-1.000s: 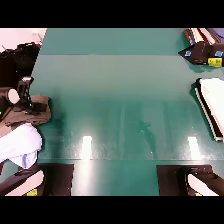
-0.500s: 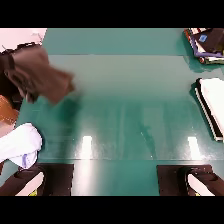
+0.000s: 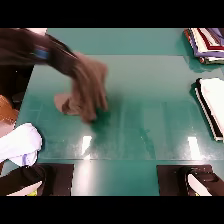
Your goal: Fold the shirts.
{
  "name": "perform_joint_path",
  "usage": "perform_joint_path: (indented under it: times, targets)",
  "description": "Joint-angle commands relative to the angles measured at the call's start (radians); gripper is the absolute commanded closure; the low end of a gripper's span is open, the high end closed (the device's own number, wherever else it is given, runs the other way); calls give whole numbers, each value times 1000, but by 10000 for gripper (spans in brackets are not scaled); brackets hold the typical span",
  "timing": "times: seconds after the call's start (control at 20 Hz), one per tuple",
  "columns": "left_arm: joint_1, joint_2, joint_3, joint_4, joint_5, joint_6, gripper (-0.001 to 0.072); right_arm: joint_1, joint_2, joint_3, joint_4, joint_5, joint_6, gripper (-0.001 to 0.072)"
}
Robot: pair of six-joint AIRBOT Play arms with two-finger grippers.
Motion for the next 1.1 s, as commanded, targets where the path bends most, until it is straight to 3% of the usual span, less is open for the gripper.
perform_joint_path:
  times: [0.0, 0.05, 0.1, 0.15, 0.35, 0.5, 0.75, 1.05]
  targets:
    - [-157, -193, 9, -195, 6, 44, 676, 0, 22, 1, -1, -5, 0, 696]
    - [-171, -236, 9, -245, 36, 69, 525, 0, 27, 1, -1, -5, 0, 696]
    - [-174, -268, 9, -260, 65, 72, 244, 0, 31, 1, -1, -5, 0, 696]
    - [-164, -282, 9, -232, 70, 72, 148, 0, 36, 1, -2, -3, 0, 696]
    - [14, -274, 2, -63, -102, 47, 148, 0, 39, 0, -2, -2, 0, 696]
    - [241, -201, -127, -77, -134, 7, 166, 0, 33, 0, -3, 0, 0, 696]
    - [500, 66, -637, -219, 39, 7, 165, 1, -6, 0, -25, 14, 0, 696]
    - [514, 115, -1076, -471, 406, 35, 165, 1, -66, 0, -24, 42, 0, 697]
